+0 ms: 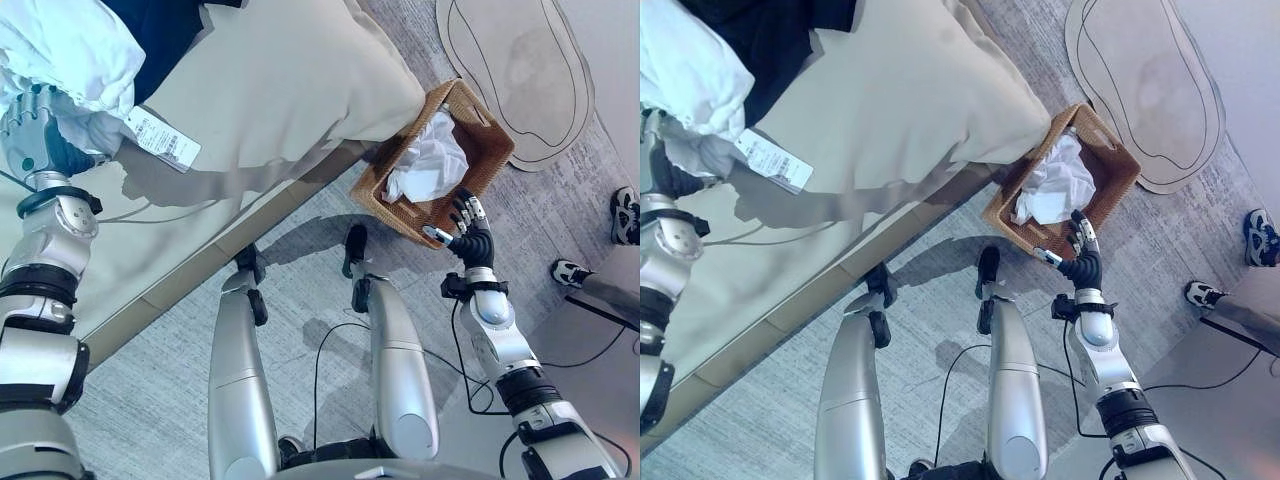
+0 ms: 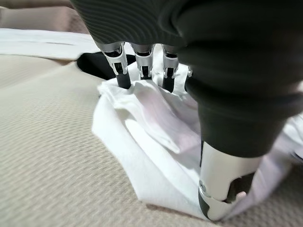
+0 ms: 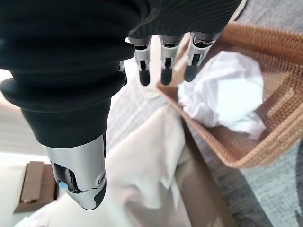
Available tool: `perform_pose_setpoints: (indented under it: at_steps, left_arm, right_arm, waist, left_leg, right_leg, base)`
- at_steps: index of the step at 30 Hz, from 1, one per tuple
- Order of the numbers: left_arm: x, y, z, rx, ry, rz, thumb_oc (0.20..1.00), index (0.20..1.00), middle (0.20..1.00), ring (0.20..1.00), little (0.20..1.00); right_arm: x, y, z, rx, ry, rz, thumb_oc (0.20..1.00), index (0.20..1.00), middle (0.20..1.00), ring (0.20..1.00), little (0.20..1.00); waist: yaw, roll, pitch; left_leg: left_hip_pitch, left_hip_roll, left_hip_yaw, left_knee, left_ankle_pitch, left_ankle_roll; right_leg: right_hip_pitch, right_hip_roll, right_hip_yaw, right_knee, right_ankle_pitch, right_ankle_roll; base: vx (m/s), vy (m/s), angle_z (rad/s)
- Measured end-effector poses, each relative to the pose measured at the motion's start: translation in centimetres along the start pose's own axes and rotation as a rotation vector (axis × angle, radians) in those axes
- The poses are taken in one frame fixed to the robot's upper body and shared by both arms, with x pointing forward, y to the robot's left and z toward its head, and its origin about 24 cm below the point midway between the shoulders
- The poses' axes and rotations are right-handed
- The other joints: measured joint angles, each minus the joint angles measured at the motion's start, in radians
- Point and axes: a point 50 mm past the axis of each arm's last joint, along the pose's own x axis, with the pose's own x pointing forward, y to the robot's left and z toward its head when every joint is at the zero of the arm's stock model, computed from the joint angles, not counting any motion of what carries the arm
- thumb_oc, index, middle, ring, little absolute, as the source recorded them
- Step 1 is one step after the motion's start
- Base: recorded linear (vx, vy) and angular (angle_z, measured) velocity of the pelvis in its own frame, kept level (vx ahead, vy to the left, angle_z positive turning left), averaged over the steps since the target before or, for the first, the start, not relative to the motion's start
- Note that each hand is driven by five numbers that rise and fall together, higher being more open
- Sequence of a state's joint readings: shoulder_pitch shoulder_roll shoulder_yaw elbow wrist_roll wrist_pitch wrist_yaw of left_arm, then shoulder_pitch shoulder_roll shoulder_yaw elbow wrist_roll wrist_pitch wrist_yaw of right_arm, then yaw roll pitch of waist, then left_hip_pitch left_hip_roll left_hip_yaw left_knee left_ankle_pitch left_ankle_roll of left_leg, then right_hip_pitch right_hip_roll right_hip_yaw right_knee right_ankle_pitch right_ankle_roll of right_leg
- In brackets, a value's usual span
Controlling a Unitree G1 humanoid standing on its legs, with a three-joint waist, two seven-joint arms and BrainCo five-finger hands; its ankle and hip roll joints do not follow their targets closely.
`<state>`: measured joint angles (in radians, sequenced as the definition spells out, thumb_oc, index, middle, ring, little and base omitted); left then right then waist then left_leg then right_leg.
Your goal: Pick up clothes into the bucket
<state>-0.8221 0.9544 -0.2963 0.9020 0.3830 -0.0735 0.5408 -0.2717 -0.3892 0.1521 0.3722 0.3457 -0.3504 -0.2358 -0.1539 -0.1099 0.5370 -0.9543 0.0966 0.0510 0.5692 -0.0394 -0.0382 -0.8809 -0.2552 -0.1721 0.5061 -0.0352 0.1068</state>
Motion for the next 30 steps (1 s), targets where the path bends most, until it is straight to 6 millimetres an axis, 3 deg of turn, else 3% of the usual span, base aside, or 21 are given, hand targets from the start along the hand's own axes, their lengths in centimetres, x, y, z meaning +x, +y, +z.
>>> perform_pose_setpoints:
  at_steps: [8,13,18,23,27,29,30]
  left_arm:
    - [0.1,0.1,0.6,0.015,-0.058,-0.016,0.2,0.2,0.2,0.2,0.2]
    - [-1.1,-1.4,0.4,0.018,-0.061,-0.083,0.2,0.2,0.2,0.2,0.2]
    - [-3.7,-4.0,-0.2,-0.014,-0.044,-0.178,0.2,0.2,0.2,0.2,0.2]
    - [-7.2,-6.8,1.0,-0.144,-0.064,-0.259,0.2,0.2,0.2,0.2,0.2]
    - [-9.4,-7.0,1.9,-0.259,-0.088,-0.264,0.2,0.2,0.2,0.2,0.2]
    - [-12.4,-8.0,2.8,-0.345,-0.115,-0.322,0.2,0.2,0.2,0.2,0.2]
    - [-13.0,-8.2,3.2,-0.367,-0.132,-0.335,0.2,0.2,0.2,0.2,0.2]
  right_arm:
    - [0.0,0.0,0.0,0.0,0.0,0.01,1.0,1.0,1.0,1.0,1.0]
    - [-0.1,0.0,-0.3,-0.001,0.012,0.012,1.0,1.0,1.0,1.0,1.0]
    - [-0.2,-0.1,-0.6,-0.008,0.028,0.007,1.0,1.0,1.0,1.0,1.0]
    - [-0.9,-0.3,-1.8,-0.022,0.08,-0.003,1.0,1.0,1.0,1.0,1.0]
    - [-0.8,-0.8,-1.9,-0.036,0.094,-0.024,1.0,1.0,1.0,1.0,1.0]
    - [-1.2,-1.0,-2.5,-0.077,0.121,-0.014,1.0,1.0,1.0,1.0,1.0]
    - [-1.6,-1.4,-2.8,-0.094,0.131,-0.016,1.0,1.0,1.0,1.0,1.0]
  waist:
    - [0.001,0.0,0.0]
    - [0.005,0.001,0.0]
    - [0.015,0.002,-0.001]
    - [0.054,0.005,-0.003]
    - [0.089,0.012,-0.003]
    - [0.114,0.029,-0.035]
    - [0.112,0.034,-0.051]
  left_leg:
    - [0.0,-0.007,0.0,0.01,-0.001,0.0]
    - [0.051,-0.012,0.002,-0.017,0.0,0.0]
    - [0.186,-0.018,0.006,-0.101,0.004,0.006]
    - [0.377,-0.024,0.016,-0.237,0.038,0.0]
    - [0.484,-0.024,0.014,-0.31,0.064,-0.01]
    - [0.596,-0.023,0.007,-0.362,0.062,-0.012]
    - [0.61,-0.024,0.006,-0.374,0.062,-0.012]
  right_leg:
    - [0.0,-0.009,0.001,0.011,-0.004,-0.005]
    - [0.044,-0.013,0.0,0.0,-0.003,-0.004]
    - [0.164,-0.01,-0.006,-0.058,-0.004,0.002]
    - [0.335,-0.008,-0.036,-0.147,0.007,0.008]
    - [0.44,0.0,-0.057,-0.202,0.015,0.01]
    - [0.565,0.007,-0.083,-0.264,0.012,0.014]
    - [0.575,0.008,-0.085,-0.278,0.012,0.014]
  base:
    - [0.0,0.0,0.0]
    - [0.0,0.0,0.0]
    - [0.01,-0.027,0.0]
    - [0.07,-0.056,0.06]
    - [0.14,-0.086,0.05]
    - [0.13,-0.072,0.14]
    - [0.11,-0.078,0.14]
